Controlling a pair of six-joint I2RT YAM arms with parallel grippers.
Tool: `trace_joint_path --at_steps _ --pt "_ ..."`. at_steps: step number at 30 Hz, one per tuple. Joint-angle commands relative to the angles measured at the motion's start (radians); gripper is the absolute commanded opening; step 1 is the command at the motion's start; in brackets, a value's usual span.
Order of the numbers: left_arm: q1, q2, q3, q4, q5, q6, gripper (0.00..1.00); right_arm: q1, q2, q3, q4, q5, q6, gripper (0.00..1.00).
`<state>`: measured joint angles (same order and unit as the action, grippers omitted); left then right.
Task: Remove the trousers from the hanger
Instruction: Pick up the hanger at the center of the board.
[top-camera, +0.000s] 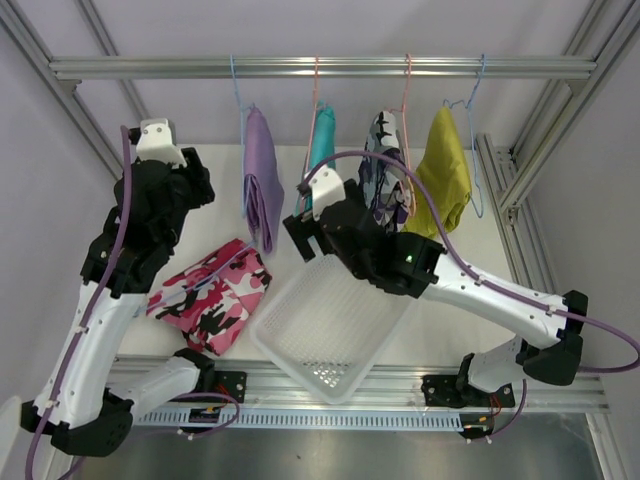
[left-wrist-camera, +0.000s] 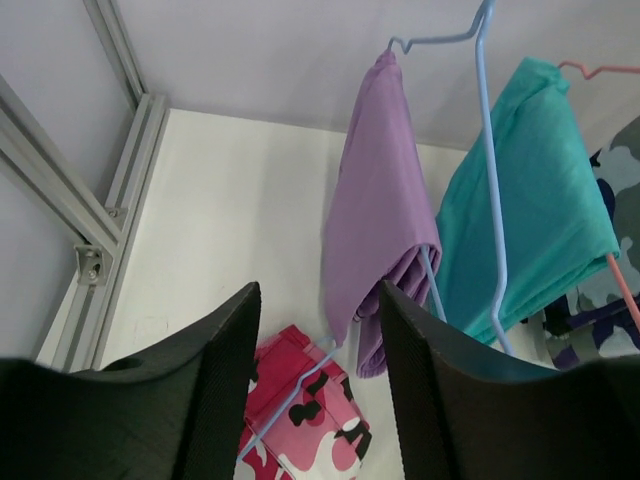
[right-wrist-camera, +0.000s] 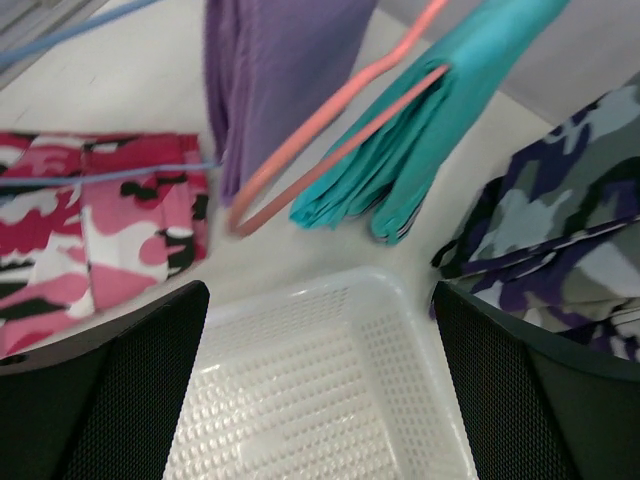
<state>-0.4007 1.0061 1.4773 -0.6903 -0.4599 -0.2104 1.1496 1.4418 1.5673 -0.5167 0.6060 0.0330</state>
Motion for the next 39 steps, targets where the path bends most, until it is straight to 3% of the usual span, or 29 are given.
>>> trace_joint_path --at_steps 1,8,12,19,22,29,39 --pt "-0.010 -0.067 -0.044 0.012 0.038 0.077 0.56 0.051 -0.026 -0.033 0.006 0.005 0.036 1.00" --pt "-0.010 -0.149 -0.207 -0.046 0.124 0.063 0.63 0.127 -0.132 -0.229 0.072 -0.136 0.094 0.99" --pt "-0.010 -0.210 -0.285 0.026 0.109 0.059 0.64 0.194 -0.133 -0.322 0.190 -0.306 -0.025 0.99" --pt "-0.010 -0.323 -0.409 0.118 0.058 0.031 0.69 0.223 -0.049 -0.317 0.334 -0.486 -0.316 1.00" --pt "-0.010 -0.391 -0.439 0.141 -0.037 0.020 0.70 0.190 -0.009 -0.279 0.395 -0.601 -0.424 0.99" --pt "-0.009 -0.507 -0.497 0.201 -0.181 -0.009 0.73 0.099 0.124 -0.167 0.443 -0.880 -0.487 0.98" --pt "-0.009 -0.597 -0.531 0.227 -0.244 -0.032 0.74 0.061 0.411 0.151 0.333 -1.012 -0.527 0.95"
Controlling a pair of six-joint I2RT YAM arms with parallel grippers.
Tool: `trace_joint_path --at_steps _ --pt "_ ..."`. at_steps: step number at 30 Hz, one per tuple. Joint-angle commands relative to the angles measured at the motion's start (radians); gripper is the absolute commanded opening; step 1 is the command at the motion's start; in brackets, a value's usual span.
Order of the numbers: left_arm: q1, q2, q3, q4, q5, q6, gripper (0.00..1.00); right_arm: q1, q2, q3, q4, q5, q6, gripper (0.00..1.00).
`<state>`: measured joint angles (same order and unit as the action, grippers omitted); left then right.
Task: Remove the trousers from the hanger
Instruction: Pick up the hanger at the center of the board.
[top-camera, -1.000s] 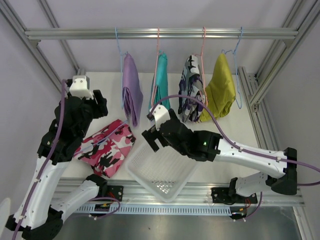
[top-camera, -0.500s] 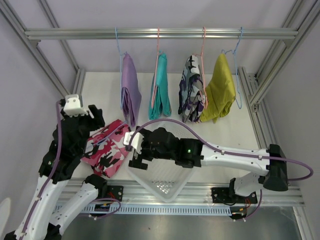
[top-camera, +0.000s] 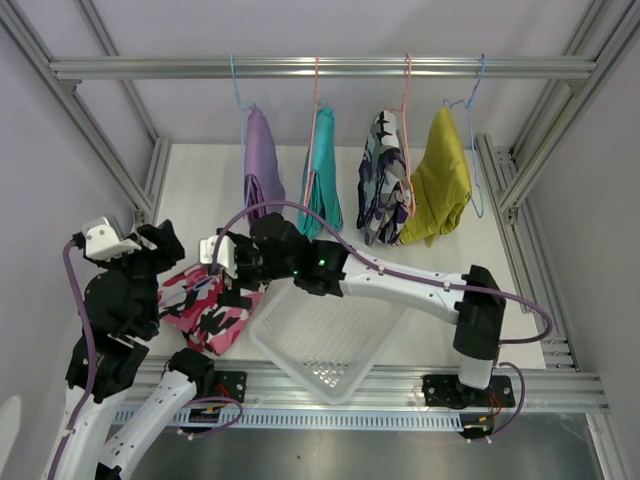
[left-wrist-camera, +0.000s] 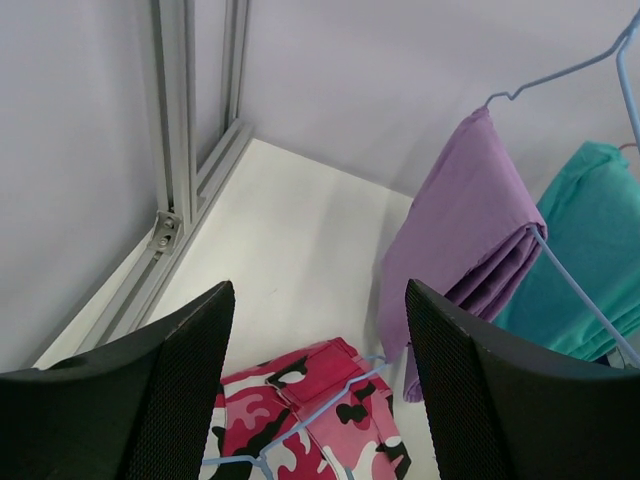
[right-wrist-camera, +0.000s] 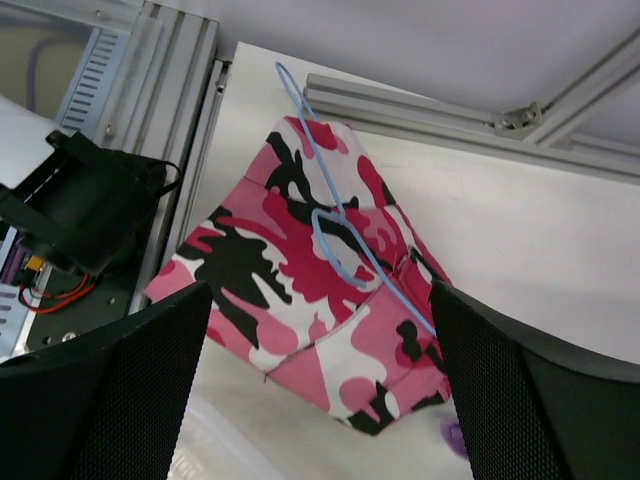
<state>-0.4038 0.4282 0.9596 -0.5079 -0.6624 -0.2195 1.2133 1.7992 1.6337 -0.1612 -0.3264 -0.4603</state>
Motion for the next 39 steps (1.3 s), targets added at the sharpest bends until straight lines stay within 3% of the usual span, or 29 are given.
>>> trace_joint_path --at_steps 1,13,16,22,39 --pt "-0.006 -0.028 -0.016 0.045 -0.046 -0.026 0.74 -0.004 0.069 0.101 -0.032 -0.083 -0.038 0.95" --pt "-0.006 -0.046 -0.019 0.045 -0.040 -0.037 0.75 -0.023 0.268 0.273 -0.092 -0.103 -0.038 0.88" --pt "-0.006 -0.046 -0.021 0.043 -0.036 -0.041 0.75 -0.028 0.308 0.305 -0.095 -0.105 -0.034 0.83" --pt "-0.006 -0.046 -0.021 0.042 -0.028 -0.043 0.75 -0.038 0.356 0.354 -0.097 -0.102 -0.015 0.62" --pt "-0.006 -0.037 -0.018 0.037 -0.008 -0.041 0.76 -0.046 0.385 0.414 -0.095 -0.120 0.037 0.20"
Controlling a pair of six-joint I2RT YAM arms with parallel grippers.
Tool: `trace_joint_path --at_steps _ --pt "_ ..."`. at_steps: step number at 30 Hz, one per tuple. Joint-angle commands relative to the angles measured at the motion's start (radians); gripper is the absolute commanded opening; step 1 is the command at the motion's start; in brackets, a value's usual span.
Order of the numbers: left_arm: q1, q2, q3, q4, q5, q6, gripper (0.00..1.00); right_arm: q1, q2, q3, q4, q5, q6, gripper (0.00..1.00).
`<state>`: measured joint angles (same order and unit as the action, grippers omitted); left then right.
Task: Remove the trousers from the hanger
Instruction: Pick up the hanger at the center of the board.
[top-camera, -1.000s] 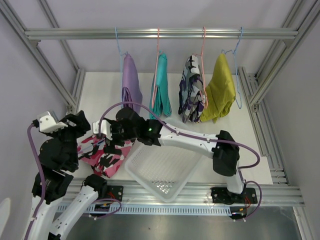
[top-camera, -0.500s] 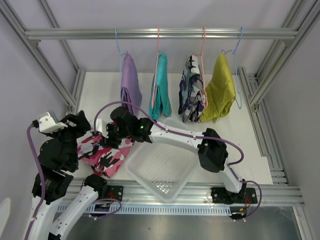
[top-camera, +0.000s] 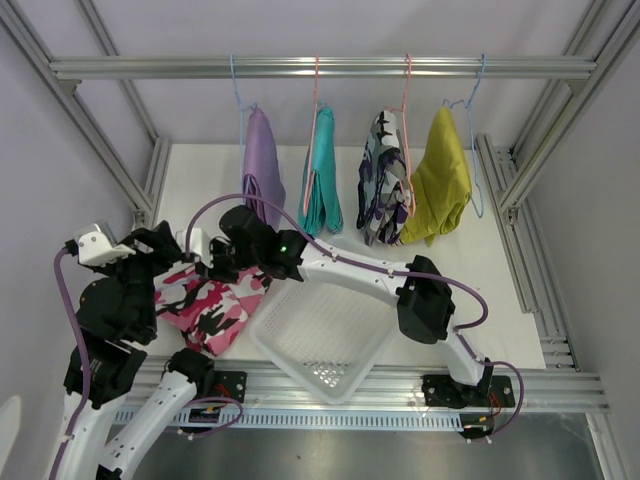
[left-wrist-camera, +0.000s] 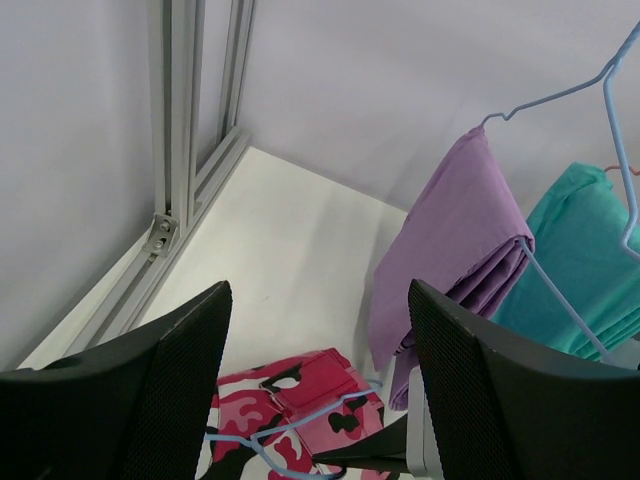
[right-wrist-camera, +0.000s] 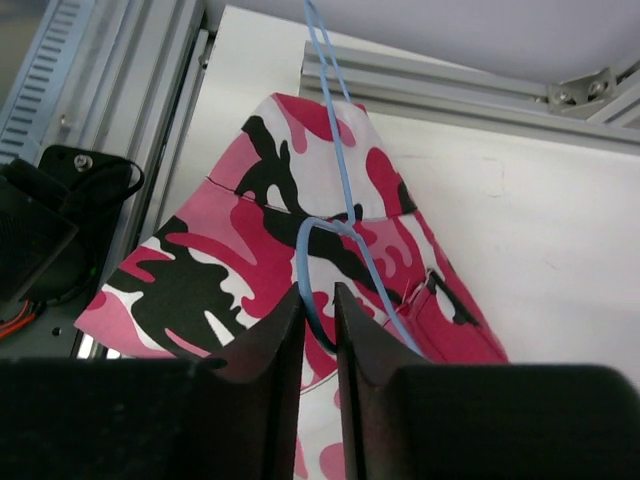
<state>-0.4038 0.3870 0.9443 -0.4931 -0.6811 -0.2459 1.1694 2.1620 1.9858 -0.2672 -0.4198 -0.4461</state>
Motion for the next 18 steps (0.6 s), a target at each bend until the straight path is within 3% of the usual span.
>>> trace_joint_path --at_steps 1,3,5,18 --pt "-0.006 0.004 -0.002 0.022 0.012 -0.015 0.76 -0.002 0.024 0.065 0.010 -0.028 0.024 0.17" --pt "-0.006 0.004 -0.004 0.022 0.011 -0.015 0.76 -0.001 0.027 0.071 0.003 -0.034 0.032 0.12" --pt "-0.006 0.003 -0.004 0.021 0.009 -0.013 0.77 -0.001 0.025 0.073 0.003 -0.036 0.038 0.00" --pt "-0.006 0.003 -0.009 0.028 0.000 -0.012 0.77 0.000 -0.042 0.139 -0.150 -0.033 0.012 0.00"
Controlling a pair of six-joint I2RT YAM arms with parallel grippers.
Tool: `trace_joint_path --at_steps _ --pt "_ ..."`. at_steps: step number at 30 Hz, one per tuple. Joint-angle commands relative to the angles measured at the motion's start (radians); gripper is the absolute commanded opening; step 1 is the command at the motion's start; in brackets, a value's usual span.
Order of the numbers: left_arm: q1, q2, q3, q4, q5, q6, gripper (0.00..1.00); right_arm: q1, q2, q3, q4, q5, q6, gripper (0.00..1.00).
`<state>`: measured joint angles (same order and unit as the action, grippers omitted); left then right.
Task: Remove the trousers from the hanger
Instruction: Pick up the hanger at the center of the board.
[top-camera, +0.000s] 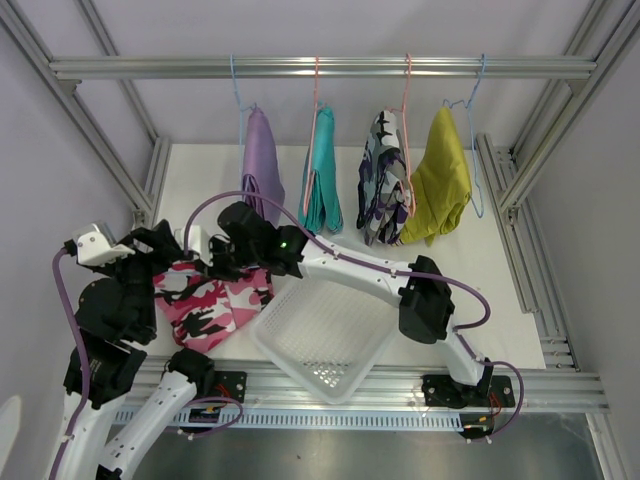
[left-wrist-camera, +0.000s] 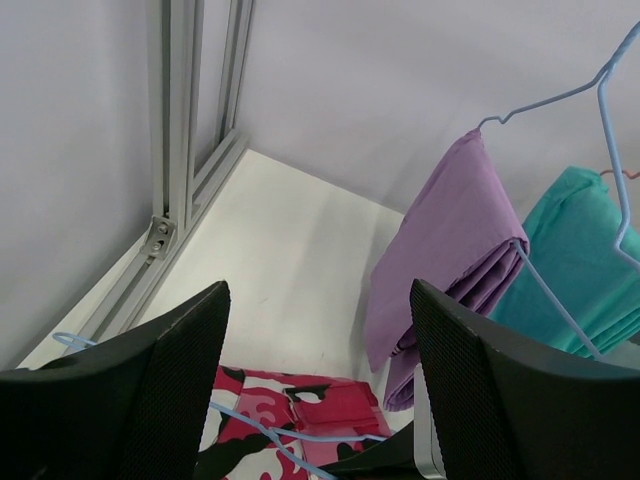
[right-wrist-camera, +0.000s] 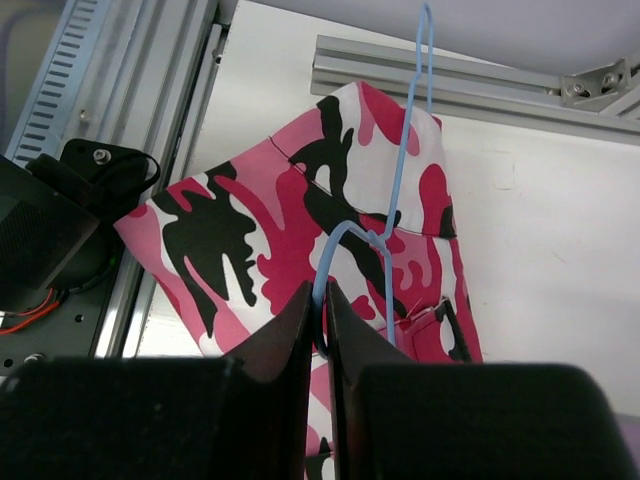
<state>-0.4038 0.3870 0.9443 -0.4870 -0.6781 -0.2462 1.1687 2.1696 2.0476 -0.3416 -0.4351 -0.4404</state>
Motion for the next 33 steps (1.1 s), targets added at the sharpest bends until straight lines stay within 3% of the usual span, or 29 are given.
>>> trace_joint_path --at_steps 1,12,23,33 --pt "-0.006 0.003 -0.007 0.022 -0.006 -0.010 0.78 0.000 -0.053 0.092 -0.094 -0.014 0.000 0.00" --pt "-0.006 -0.008 -0.015 0.025 -0.024 -0.013 0.78 -0.029 -0.063 0.407 -0.270 0.079 -0.015 0.00" --pt "-0.006 -0.007 -0.019 0.027 -0.032 -0.015 0.78 -0.050 -0.113 0.421 -0.171 0.236 0.035 0.00" --pt "-0.006 -0.007 -0.021 0.034 -0.028 -0.007 0.79 -0.063 -0.134 0.497 -0.237 0.158 -0.007 0.00"
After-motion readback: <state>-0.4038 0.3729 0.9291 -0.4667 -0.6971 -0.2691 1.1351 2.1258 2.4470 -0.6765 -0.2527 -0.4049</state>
